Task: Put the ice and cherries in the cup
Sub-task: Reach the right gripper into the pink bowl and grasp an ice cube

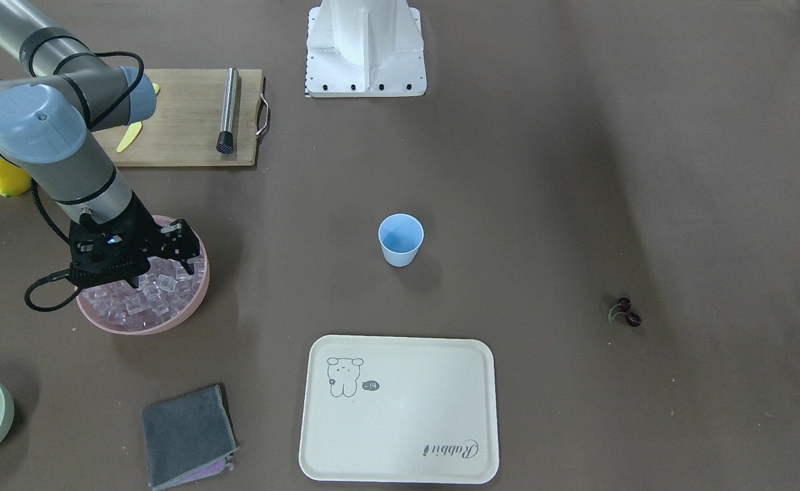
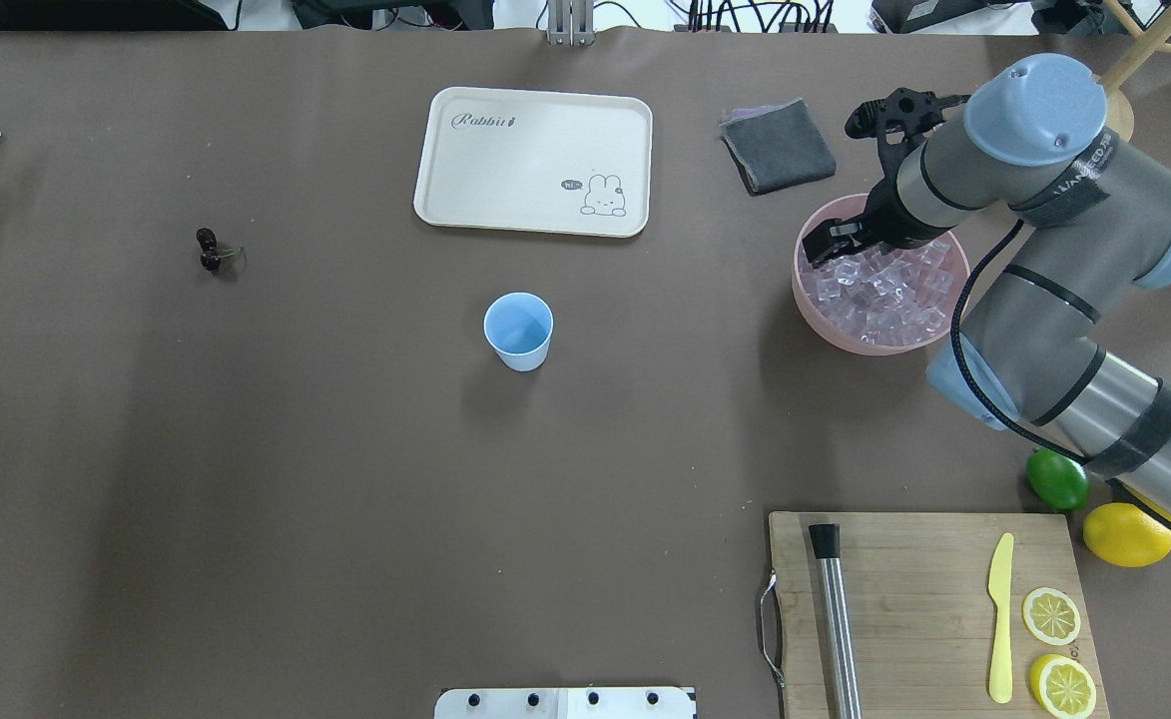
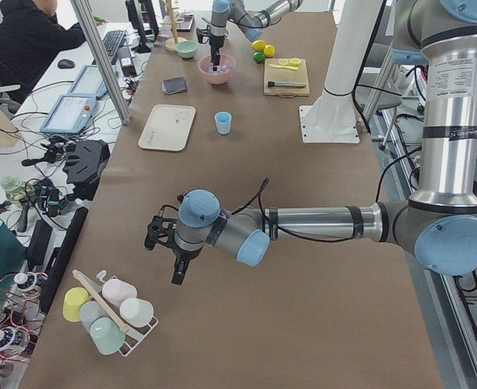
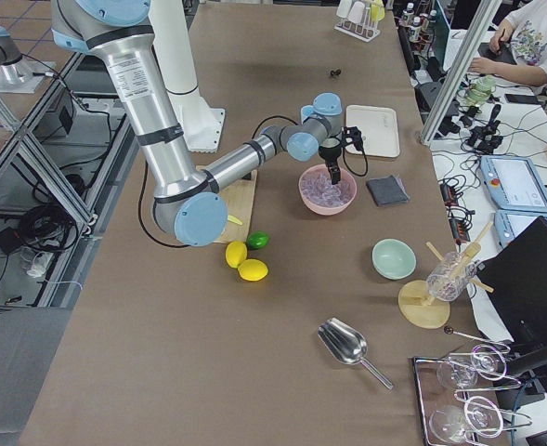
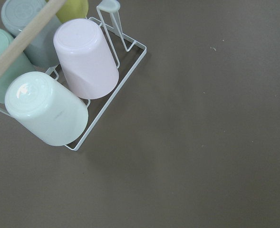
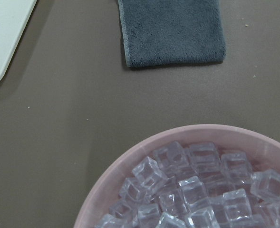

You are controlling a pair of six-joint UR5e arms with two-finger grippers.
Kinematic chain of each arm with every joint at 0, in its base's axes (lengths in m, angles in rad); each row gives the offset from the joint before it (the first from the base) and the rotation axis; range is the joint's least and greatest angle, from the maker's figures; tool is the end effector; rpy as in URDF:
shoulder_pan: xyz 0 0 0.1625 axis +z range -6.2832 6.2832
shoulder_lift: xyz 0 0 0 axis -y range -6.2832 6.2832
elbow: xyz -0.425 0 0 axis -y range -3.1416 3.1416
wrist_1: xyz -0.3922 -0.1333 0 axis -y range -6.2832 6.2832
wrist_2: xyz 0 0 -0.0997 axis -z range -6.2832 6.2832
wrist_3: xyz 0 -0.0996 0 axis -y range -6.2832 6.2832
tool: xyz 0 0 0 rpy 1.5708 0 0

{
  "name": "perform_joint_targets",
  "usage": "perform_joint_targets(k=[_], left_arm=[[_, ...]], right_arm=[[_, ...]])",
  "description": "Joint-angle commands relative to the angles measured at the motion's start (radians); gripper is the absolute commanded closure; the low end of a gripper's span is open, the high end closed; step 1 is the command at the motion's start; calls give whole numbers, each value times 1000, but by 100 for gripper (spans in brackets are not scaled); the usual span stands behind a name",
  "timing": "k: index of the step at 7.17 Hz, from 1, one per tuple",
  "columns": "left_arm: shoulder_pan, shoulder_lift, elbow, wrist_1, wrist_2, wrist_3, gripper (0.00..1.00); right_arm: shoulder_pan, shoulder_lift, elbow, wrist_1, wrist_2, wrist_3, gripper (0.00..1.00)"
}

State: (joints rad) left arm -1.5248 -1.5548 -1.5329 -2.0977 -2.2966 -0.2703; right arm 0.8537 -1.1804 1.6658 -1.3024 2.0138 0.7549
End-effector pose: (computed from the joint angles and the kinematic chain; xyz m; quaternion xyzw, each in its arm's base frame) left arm -0.0438 -0.5101 0.6295 0.1620 0.3753 -0.0191 0.9124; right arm -0.3542 -0.5441 0.3699 0.1290 -0.3924 -0.0637 0.9085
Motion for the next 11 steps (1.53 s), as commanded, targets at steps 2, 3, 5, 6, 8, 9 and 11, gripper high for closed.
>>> perform_joint_targets(k=[2, 3, 5, 6, 8, 9, 11], left_arm=[[0, -19, -18, 4, 0, -64, 2], [0, -21, -18, 4, 0, -64, 2], [2, -31, -12, 5, 2, -64, 2], [2, -31, -15, 5, 2, -69, 2], [2, -31, -18, 5, 0, -70, 2], [2, -30, -16, 5, 0, -70, 2], [2, -22, -18, 2, 0, -70, 2]], right_arm=[[-8, 4, -23, -2, 5, 1, 11], [-16, -2, -27, -2, 5, 0, 11], [-19, -2, -40, 0, 5, -3, 12], [-21, -1, -43, 15, 3, 1, 13], [-25, -5, -67, 86, 5, 6, 19], [-30, -7, -67, 86, 5, 6, 20], [-45, -7, -67, 86, 5, 10, 22]])
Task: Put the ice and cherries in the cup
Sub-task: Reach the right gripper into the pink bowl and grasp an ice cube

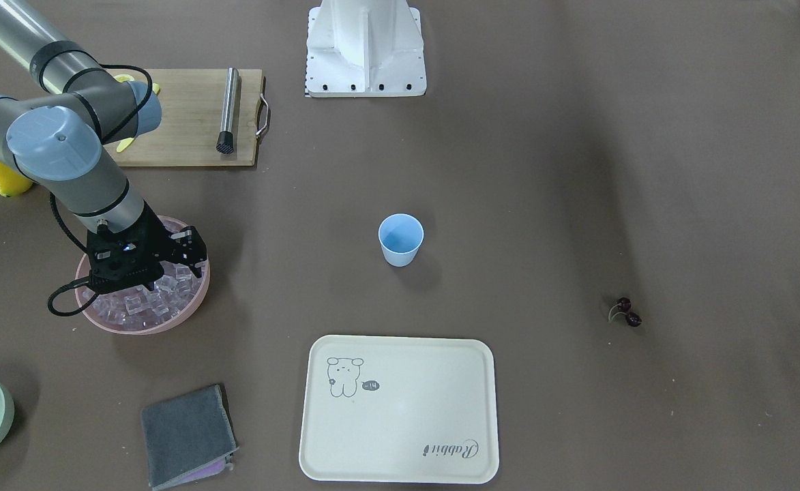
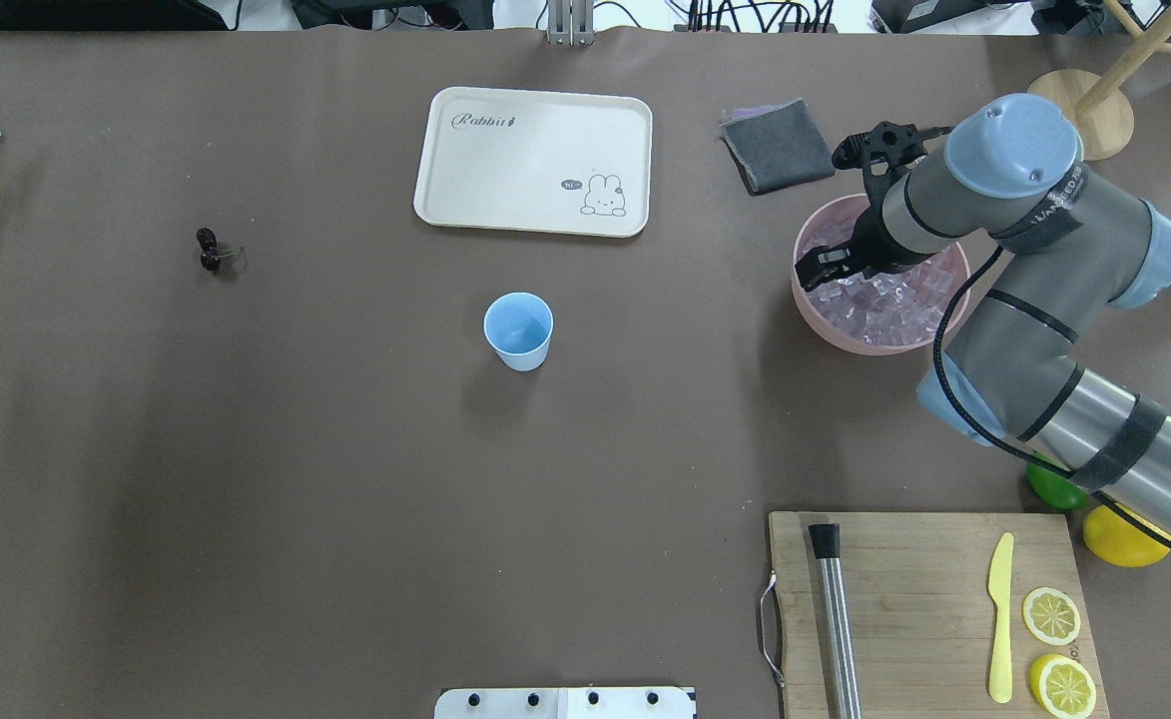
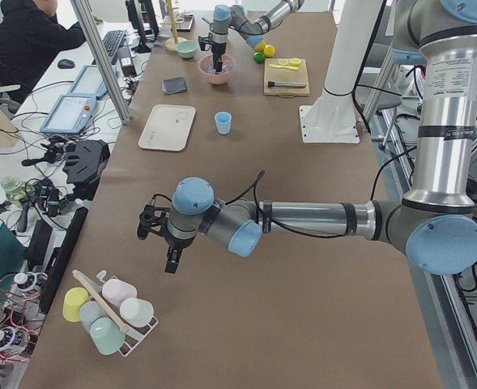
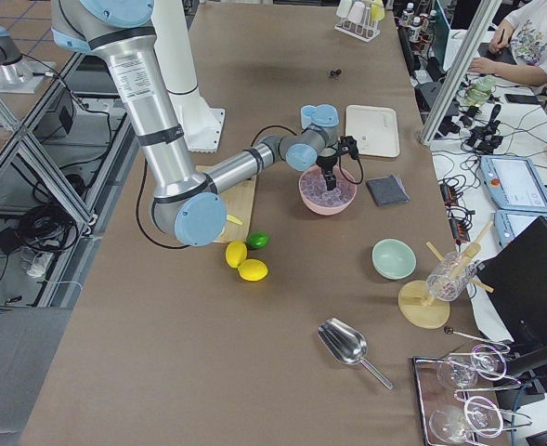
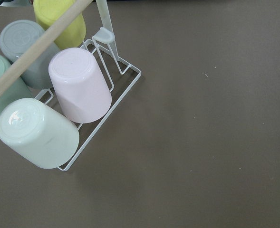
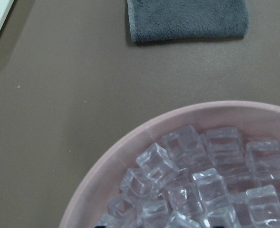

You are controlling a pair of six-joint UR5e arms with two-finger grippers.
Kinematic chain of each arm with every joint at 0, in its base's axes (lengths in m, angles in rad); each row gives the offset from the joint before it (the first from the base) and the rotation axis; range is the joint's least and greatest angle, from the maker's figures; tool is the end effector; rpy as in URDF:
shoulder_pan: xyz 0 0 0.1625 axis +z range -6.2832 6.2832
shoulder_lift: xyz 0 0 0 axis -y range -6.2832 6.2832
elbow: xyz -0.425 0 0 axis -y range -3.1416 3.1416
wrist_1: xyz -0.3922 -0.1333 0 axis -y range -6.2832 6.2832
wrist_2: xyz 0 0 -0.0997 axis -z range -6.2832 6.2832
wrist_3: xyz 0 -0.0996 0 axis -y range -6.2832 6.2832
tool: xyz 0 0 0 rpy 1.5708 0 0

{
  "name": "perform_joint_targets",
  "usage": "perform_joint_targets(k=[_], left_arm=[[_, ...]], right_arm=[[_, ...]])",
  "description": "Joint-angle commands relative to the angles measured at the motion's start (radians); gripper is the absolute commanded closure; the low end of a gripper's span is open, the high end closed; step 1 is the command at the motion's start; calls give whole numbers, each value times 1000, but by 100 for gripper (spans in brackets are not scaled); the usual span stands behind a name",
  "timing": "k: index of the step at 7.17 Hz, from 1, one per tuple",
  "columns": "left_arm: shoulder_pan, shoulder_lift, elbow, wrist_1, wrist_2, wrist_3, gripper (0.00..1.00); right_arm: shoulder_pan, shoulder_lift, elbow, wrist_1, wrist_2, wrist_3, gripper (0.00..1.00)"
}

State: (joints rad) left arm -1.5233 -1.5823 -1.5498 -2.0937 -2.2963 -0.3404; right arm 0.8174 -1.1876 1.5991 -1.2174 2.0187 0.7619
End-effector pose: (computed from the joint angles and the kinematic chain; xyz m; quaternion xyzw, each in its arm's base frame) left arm -0.0424 -0.5231 0.6071 0.1668 0.3825 -0.0428 0.9078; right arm -0.3806 -0.5376 0.3955 0.1227 -0.3997 -0.0790 0.9049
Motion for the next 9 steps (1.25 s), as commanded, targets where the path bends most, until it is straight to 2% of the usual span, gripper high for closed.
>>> perform_joint_targets(k=[1, 2, 4, 7, 9], left_arm=[[0, 7, -1, -3, 0, 0, 2], [0, 7, 1, -3, 0, 1, 2], [0, 7, 1, -3, 0, 0, 2], [0, 5, -1, -3, 0, 0, 2], [0, 4, 1, -3, 0, 0, 2]], right_arm=[[-11, -1, -1, 1, 0, 5, 30], [-11, -4, 2, 1, 0, 5, 45], [-11, -10, 7, 2, 0, 4, 58], [-9, -9, 16, 2, 2, 4, 66], [-3, -7, 28, -1, 11, 4, 79]])
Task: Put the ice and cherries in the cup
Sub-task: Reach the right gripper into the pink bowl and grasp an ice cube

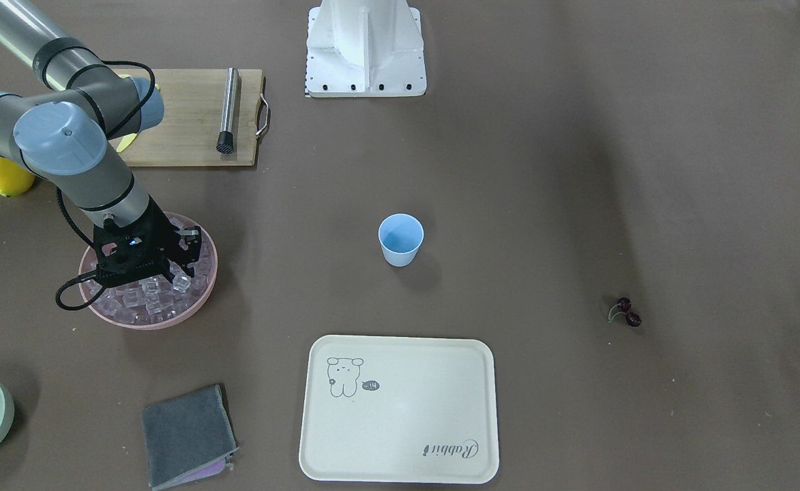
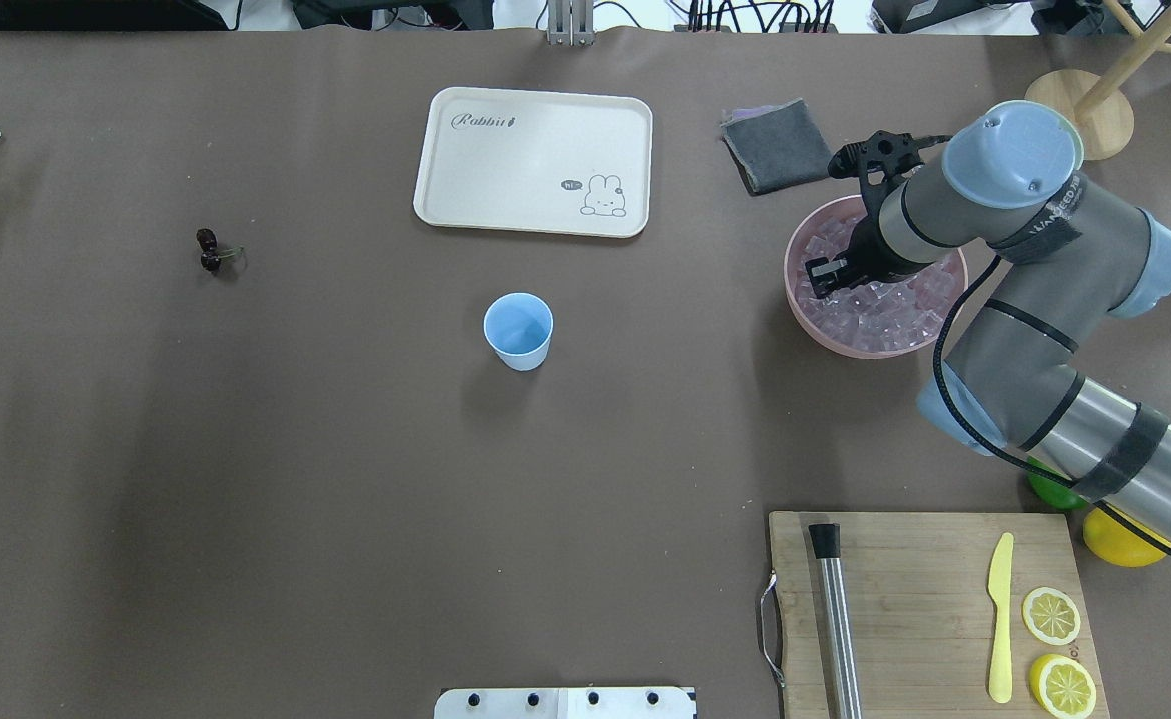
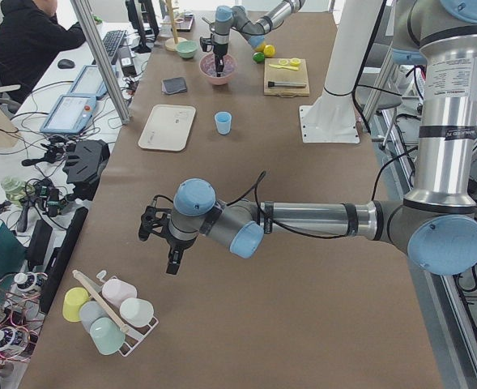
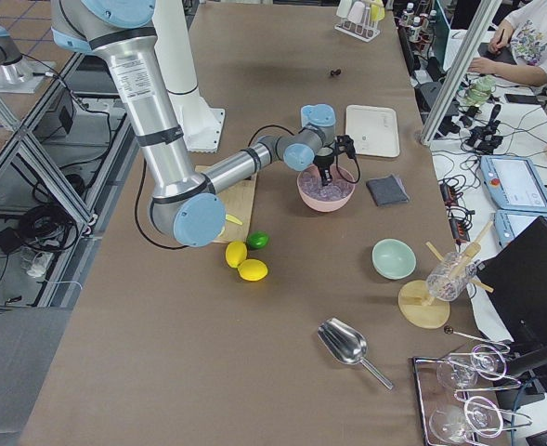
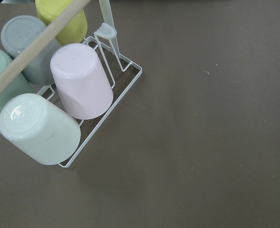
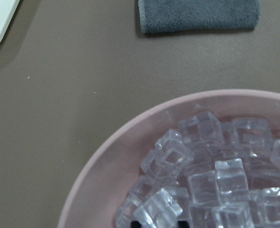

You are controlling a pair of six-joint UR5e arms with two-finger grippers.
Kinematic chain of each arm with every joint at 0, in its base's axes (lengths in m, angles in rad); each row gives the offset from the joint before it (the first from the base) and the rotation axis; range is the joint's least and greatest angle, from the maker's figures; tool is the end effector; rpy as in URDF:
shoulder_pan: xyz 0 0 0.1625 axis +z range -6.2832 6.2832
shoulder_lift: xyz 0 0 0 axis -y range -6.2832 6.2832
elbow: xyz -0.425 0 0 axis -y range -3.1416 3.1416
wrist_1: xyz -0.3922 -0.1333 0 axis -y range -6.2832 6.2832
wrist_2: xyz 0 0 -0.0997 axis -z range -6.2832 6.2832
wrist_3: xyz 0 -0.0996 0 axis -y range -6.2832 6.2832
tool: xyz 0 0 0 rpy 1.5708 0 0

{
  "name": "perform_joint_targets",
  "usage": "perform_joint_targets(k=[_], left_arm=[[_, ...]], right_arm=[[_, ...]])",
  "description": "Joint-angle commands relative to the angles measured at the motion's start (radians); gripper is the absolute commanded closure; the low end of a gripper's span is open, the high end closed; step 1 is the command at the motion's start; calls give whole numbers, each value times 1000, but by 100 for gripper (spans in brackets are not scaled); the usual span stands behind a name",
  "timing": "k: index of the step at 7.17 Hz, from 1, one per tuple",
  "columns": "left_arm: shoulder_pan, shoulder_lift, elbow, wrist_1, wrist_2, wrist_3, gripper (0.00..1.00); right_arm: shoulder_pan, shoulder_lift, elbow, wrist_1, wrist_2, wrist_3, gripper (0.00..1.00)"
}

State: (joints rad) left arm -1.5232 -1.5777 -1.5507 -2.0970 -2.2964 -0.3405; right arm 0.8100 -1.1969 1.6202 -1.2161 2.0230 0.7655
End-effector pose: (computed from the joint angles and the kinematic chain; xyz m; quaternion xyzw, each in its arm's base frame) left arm -0.0425 -0.5211 0.6086 0.1665 0.3826 -0.0429 0.9078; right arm -0.3809 -0.5303 0.3909 0.1237 -0.4054 -0.0829 0.9019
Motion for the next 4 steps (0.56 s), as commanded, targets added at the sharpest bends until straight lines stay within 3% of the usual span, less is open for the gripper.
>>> perform_joint_targets(k=[1, 3, 4], left_arm=[[0, 1, 0, -3, 0, 0, 2], [0, 4, 0, -3, 0, 5, 2], [0, 5, 0, -3, 0, 6, 2]], right_arm=[[9, 0, 13, -5, 16, -3, 84], [29, 0, 41, -14, 20, -6, 100], [31, 14, 44, -14, 20, -8, 100]])
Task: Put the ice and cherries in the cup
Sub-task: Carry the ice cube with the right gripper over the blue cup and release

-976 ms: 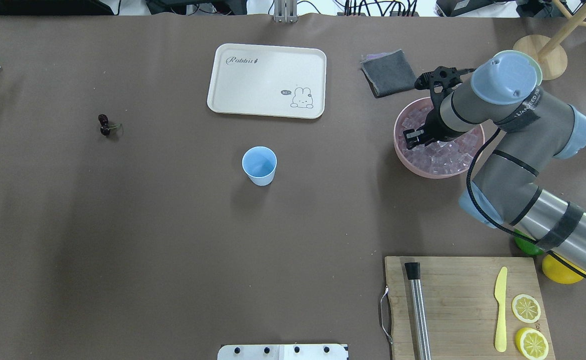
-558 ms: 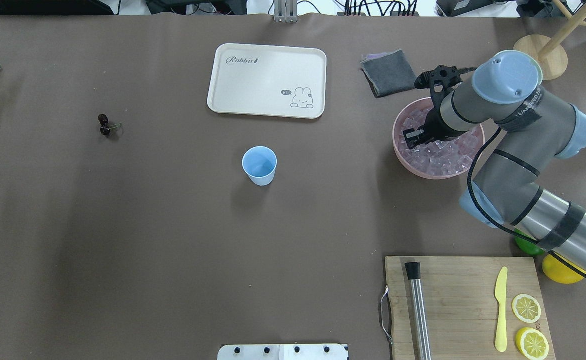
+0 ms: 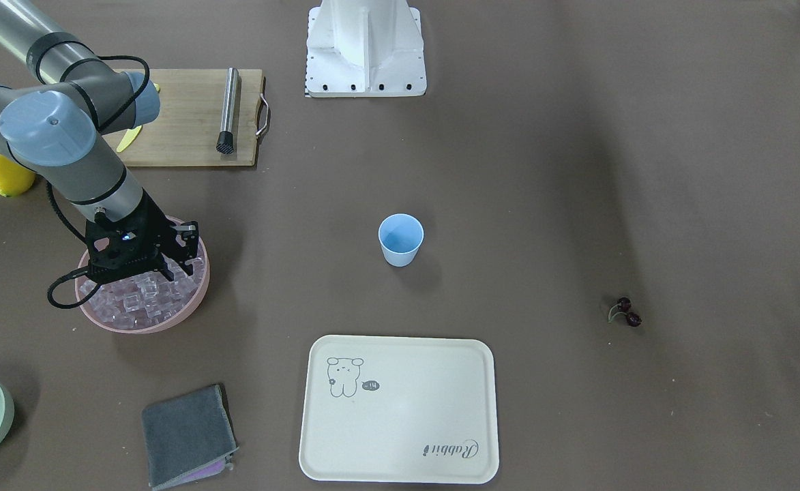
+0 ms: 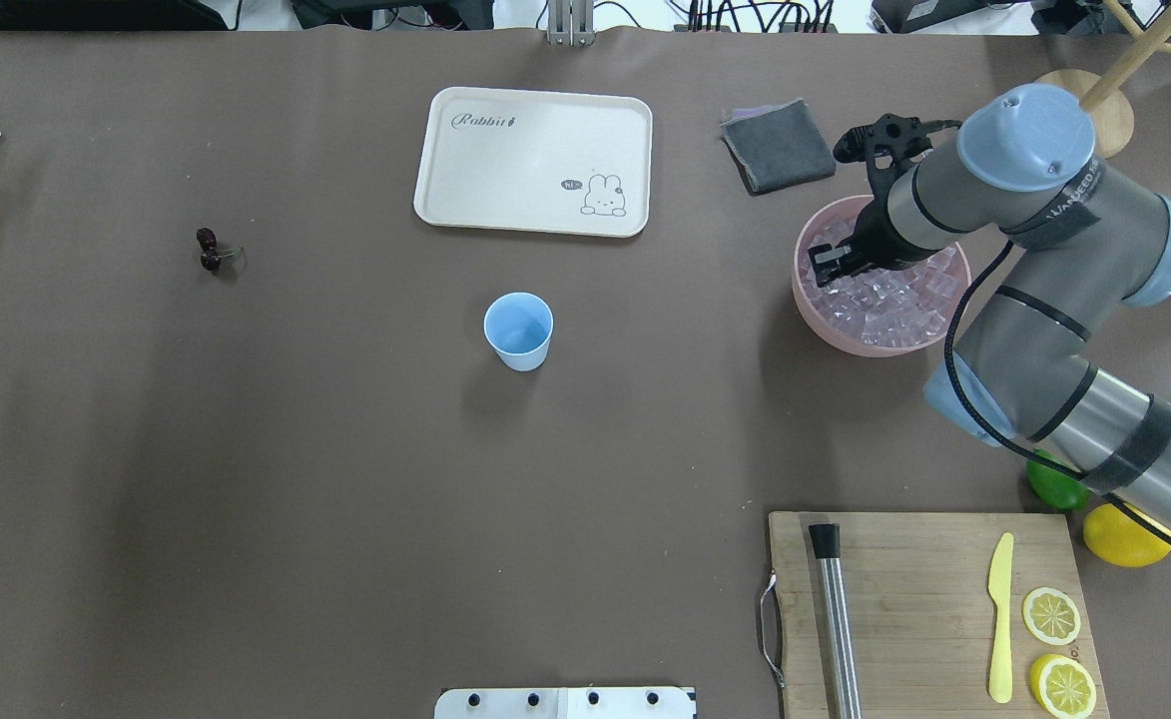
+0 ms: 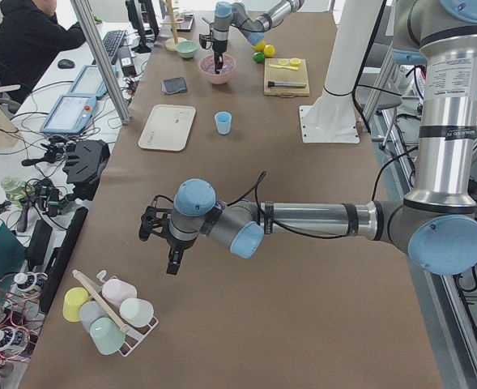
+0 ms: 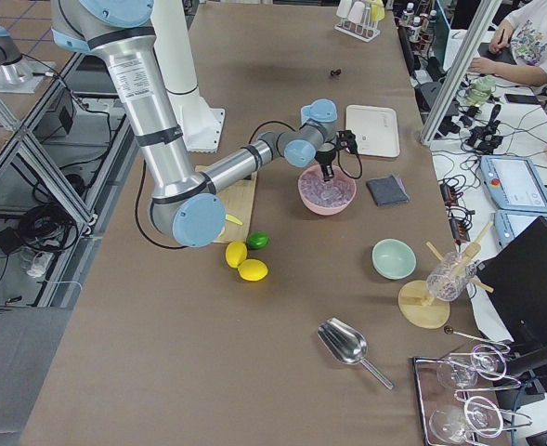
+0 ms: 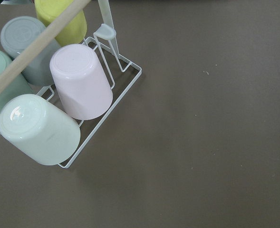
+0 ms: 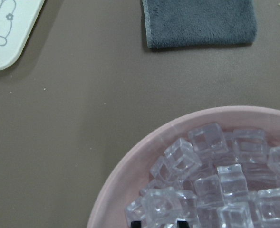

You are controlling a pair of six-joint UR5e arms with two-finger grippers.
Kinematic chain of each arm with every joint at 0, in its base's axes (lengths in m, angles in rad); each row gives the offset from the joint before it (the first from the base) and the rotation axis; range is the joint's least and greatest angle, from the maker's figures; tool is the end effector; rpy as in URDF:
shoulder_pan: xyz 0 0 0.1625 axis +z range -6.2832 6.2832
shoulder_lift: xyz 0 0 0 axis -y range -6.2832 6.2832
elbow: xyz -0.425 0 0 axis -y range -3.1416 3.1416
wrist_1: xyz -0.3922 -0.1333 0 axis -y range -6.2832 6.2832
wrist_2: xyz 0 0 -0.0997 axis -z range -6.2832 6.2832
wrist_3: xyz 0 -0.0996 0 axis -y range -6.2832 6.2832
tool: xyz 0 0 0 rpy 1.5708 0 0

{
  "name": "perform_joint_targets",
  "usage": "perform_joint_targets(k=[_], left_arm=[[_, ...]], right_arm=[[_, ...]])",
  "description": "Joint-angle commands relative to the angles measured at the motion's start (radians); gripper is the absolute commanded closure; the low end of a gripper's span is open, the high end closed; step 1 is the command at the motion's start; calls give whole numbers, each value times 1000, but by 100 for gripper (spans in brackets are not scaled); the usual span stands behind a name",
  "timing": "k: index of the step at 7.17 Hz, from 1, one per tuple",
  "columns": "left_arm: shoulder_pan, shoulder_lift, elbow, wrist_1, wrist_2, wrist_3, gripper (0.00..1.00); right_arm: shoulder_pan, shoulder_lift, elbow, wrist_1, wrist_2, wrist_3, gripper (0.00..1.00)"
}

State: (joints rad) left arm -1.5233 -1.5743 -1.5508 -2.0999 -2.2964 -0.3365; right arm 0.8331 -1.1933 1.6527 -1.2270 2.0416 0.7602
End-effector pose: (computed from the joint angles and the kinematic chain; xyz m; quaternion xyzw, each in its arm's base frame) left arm -0.0426 -0.5197 0.6100 0.1671 0.3822 -0.0412 0.9079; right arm -0.3661 -0.5338 0.3736 0.1322 -0.4160 -0.0811 0.8960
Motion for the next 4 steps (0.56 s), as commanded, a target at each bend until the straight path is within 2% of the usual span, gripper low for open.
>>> perform_joint_targets(k=[1, 2, 3, 4], left_arm=[[0, 3, -2, -2, 0, 2, 2], [2, 5, -2, -8, 0, 2, 2], [2, 13, -2, -17, 0, 2, 2], [2, 13, -2, -17, 0, 2, 2]], right_arm=[[6, 105, 4, -76, 0, 5, 100], [3, 262, 1, -279, -1, 5, 100], [-2, 399, -20, -393, 0, 28, 100], [-41, 478, -68, -394, -9, 95, 100]])
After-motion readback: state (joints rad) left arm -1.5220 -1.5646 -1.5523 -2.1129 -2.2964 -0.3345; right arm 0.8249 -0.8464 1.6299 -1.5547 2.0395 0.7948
